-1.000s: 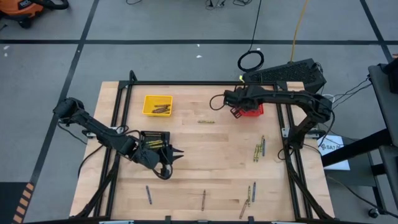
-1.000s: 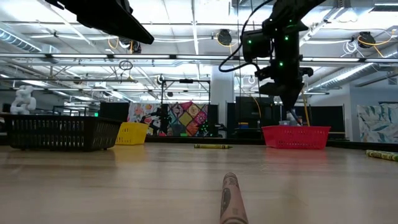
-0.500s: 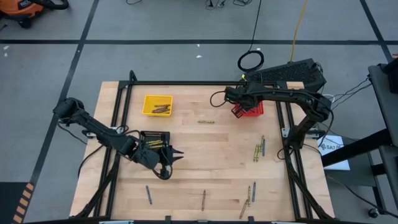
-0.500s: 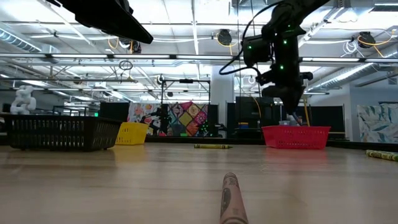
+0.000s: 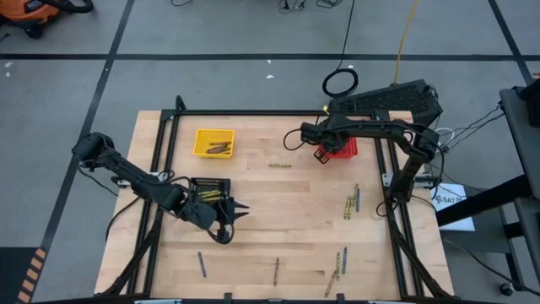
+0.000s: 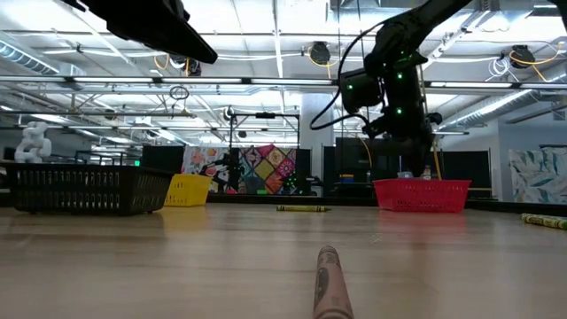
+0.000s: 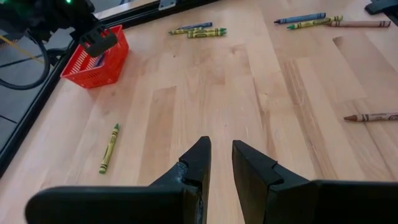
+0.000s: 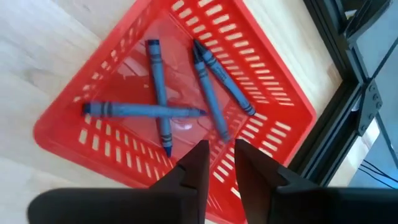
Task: Sort crayons
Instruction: Put the green crayon into the black bin
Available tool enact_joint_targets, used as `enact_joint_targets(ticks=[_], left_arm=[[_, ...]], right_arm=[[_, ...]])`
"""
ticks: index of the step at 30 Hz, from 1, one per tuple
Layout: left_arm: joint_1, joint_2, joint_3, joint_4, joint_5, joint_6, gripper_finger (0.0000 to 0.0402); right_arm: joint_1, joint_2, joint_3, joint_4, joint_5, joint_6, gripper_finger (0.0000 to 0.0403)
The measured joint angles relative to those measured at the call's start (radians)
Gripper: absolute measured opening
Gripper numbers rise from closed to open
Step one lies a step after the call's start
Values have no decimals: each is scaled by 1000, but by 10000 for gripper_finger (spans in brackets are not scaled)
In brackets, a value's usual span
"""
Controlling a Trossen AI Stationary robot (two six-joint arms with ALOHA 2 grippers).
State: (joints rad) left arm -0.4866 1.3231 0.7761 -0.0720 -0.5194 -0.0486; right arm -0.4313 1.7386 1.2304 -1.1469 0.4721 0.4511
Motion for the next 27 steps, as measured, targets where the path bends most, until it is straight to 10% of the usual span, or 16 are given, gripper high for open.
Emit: enact_joint_targets(ticks=[19, 27], left_arm=[[0, 0, 0, -25, 0, 2, 66], [0, 0, 0, -25, 0, 2, 66]], right_arm=[[119, -164, 0, -225, 20, 288, 79], [241, -329, 0, -232, -195, 578, 80]])
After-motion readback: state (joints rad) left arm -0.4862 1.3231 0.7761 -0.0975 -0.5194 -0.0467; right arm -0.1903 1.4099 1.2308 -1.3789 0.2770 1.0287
